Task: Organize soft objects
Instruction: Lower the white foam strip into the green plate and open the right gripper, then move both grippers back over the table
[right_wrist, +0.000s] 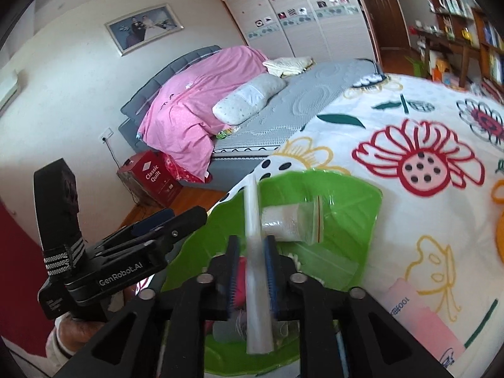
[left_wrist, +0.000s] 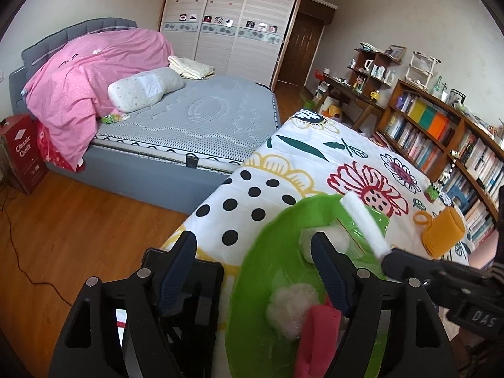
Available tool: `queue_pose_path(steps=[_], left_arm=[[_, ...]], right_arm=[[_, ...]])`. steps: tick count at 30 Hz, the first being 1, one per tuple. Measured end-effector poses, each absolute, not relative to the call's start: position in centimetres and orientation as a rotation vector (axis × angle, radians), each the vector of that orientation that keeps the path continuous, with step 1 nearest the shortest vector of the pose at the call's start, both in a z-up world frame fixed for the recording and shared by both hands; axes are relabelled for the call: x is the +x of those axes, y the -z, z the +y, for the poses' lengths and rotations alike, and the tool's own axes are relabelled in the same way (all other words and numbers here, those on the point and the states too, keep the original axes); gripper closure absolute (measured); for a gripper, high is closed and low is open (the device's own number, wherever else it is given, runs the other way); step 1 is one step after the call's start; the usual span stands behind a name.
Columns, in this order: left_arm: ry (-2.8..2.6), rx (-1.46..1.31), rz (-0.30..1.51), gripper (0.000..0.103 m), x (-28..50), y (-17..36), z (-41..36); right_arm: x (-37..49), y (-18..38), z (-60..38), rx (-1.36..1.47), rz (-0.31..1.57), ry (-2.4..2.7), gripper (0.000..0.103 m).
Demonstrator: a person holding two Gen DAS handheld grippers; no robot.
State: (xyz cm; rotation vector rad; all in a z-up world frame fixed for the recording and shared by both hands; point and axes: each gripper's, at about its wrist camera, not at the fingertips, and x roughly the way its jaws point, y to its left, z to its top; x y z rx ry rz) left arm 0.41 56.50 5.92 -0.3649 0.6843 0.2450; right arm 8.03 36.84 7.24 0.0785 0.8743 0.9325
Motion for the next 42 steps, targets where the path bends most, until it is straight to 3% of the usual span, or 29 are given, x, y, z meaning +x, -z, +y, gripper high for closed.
queue_pose_path(steps=[22, 32, 42], left_arm=[[-0.185, -0.346, 0.699, 0.027, 0.8, -5.9, 54.4], [-0.134, -0.331, 0.729, 0.025, 1.2, -5.4, 52.3], [-0.098, -0.284, 0.727, 0.025, 1.5, -6.6, 49.7]], right_arm=[[5.5, -7.5, 32.2, 0.083, 0.806, -0.808, 0.079], [4.9, -6.6, 28.9, 0.11, 0.794, -0.705, 0.06], [4.0, -6.5, 24.6, 0.134, 0.75, -0.599, 0.053]])
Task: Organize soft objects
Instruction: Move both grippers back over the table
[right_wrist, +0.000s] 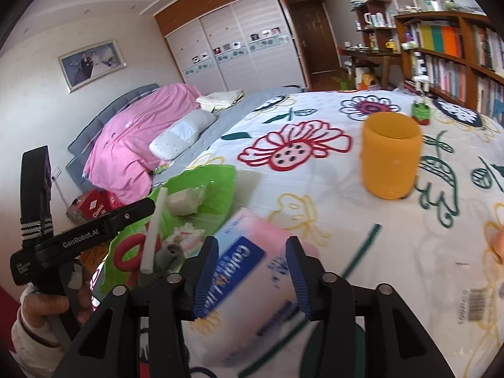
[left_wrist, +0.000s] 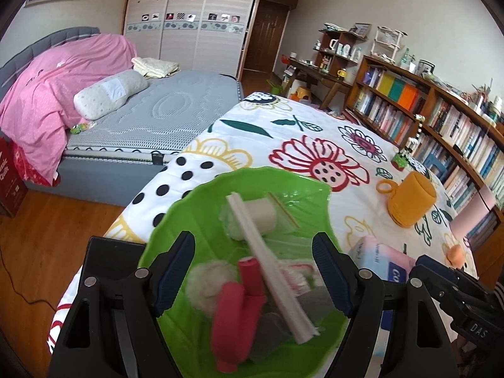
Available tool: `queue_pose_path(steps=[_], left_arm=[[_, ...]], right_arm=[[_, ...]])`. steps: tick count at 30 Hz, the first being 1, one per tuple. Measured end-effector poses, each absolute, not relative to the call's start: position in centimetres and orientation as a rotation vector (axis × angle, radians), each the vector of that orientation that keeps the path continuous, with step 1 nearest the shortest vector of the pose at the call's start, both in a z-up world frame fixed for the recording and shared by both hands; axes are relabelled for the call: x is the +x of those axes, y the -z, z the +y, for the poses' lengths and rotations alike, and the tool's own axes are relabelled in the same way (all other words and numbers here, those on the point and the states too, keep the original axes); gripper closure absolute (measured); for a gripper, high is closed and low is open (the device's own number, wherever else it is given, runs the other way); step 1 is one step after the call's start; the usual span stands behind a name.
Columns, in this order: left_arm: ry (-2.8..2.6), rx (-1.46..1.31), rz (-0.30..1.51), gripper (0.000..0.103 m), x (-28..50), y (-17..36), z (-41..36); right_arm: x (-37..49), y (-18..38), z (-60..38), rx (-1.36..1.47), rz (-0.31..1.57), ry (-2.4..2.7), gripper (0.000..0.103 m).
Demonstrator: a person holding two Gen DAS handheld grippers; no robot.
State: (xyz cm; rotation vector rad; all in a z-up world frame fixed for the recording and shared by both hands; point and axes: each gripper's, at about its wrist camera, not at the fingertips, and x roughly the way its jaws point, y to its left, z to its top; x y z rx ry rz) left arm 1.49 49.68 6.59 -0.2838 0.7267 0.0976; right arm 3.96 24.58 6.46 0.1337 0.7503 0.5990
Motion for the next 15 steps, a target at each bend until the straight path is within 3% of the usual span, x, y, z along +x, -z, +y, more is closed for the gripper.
queue_pose_path(steps=[15], left_arm=[[0.03, -0.165, 0.74, 0.025, 2.6, -8.1, 41.5]], right_arm=[[2.2, -5.8, 14.9, 0.212, 0.703, -0.413, 0.043]])
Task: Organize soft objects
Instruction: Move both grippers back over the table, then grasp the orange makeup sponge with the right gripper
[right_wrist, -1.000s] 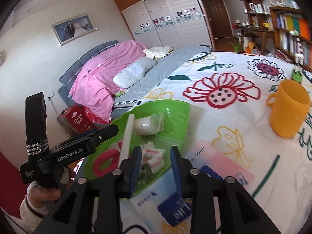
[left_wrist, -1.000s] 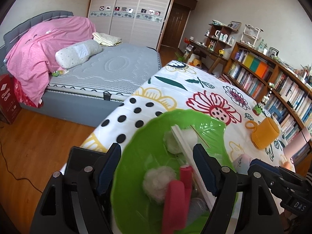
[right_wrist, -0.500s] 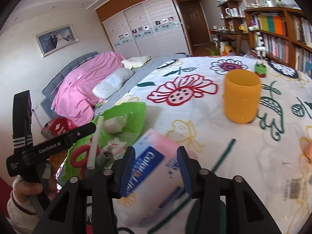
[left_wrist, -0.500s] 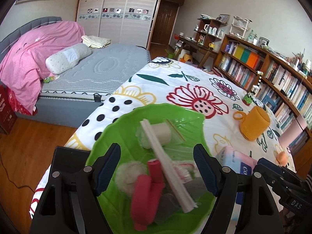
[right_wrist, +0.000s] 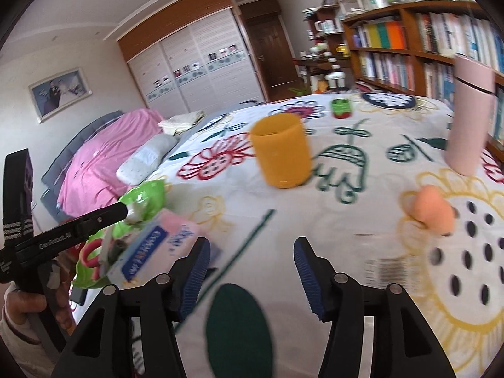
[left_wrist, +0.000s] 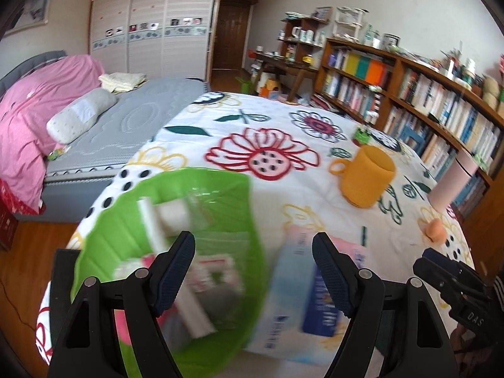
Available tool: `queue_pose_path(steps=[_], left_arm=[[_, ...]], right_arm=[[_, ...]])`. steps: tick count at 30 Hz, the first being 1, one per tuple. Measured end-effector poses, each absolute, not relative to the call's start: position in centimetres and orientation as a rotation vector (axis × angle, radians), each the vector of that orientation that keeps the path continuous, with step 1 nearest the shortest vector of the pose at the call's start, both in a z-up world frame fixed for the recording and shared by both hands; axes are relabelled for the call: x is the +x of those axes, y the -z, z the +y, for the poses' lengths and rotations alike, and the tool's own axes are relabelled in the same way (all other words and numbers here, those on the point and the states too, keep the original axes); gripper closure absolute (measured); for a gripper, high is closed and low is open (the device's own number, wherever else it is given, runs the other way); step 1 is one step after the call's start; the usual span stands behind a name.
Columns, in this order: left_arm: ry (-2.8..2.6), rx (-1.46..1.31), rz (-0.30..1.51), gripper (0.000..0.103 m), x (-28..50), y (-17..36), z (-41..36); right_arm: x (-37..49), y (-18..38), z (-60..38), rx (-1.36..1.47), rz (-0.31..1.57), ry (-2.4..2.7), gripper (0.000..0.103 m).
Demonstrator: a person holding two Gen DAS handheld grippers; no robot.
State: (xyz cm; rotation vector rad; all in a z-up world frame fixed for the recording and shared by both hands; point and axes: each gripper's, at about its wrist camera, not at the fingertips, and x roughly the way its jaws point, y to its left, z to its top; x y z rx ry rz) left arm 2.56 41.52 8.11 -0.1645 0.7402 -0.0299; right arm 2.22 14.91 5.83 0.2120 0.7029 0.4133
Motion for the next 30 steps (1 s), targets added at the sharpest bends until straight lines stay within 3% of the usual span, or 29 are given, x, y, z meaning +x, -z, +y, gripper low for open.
queue_pose_path(steps=[14, 30], left_arm=[[0.205, -0.035, 0.772, 0.018, 3.1, -8.3, 31.5], [0.313, 0.046, 0.842, 0.018, 4.0, -6.7, 25.4]], right_arm=[[2.4, -5.0, 4.5, 0.264, 0.681, -0.189, 0.028], [8.2, -3.8, 2.4, 0.164, 0.737, -0.202, 0.027]])
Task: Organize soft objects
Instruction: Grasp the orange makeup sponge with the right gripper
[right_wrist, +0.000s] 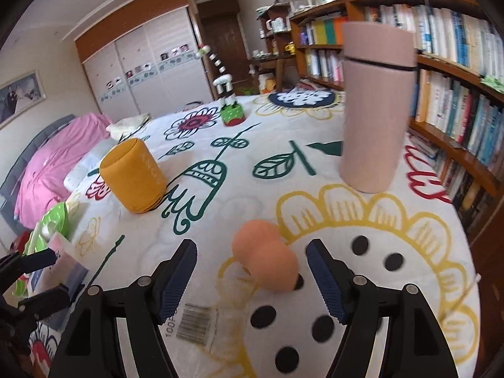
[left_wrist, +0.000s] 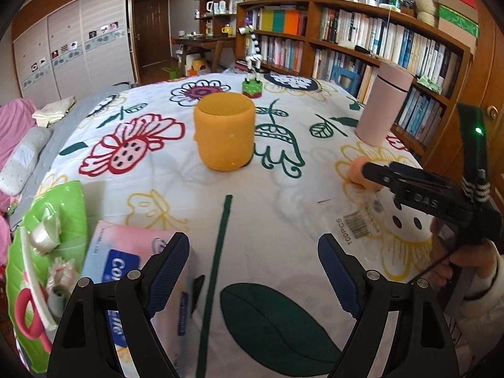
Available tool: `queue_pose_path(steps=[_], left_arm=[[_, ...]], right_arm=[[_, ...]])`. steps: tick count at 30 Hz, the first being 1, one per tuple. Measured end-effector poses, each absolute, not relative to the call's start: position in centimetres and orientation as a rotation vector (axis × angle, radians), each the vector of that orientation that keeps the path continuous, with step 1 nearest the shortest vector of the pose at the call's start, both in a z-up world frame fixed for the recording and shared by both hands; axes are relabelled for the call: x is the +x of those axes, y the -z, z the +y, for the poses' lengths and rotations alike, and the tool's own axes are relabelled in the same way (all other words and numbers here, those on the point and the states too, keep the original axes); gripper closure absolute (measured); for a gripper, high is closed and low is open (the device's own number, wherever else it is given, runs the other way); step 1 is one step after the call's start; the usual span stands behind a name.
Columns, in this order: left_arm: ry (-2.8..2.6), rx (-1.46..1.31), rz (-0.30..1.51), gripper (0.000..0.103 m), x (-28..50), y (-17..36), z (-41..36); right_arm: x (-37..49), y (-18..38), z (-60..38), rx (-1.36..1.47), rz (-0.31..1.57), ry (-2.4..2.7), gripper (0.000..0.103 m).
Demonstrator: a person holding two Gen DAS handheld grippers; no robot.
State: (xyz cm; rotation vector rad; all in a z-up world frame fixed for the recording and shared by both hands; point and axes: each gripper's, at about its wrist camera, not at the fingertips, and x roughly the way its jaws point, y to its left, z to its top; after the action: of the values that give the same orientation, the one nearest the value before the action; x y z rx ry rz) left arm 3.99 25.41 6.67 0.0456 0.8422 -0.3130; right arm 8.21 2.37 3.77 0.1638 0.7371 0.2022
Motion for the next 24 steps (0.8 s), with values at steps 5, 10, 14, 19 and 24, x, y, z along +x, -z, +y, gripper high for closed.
queue_pose_path(steps=[5, 10, 14, 19, 24], left_arm=[[0.334, 0.055, 0.866, 0.018, 4.5, -6.0, 24.6], [0.347, 0.074, 0.889, 0.018, 5.1, -5.1, 23.7], [0.368, 0.086, 0.91, 0.018, 5.6, -4.4, 22.8], [0.42, 0.098, 0.936, 0.018, 5.8, -3.6, 21.3], [0.473, 0.101, 0.974, 0.018, 6.1, -2.5, 19.8]], right_arm=[[9.5, -2.9, 2.8, 0.122, 0.774, -0.196, 0.028], [10.2, -1.9, 2.7, 0.115, 0.823, -0.189, 0.053], [9.8, -2.1, 2.0, 0.142, 0.823, -0.191, 0.056], [8.5, -2.9, 1.5, 0.14, 0.795, -0.187, 0.056], [6.9, -3.9, 0.3, 0.175, 0.756, -0.166, 0.056]])
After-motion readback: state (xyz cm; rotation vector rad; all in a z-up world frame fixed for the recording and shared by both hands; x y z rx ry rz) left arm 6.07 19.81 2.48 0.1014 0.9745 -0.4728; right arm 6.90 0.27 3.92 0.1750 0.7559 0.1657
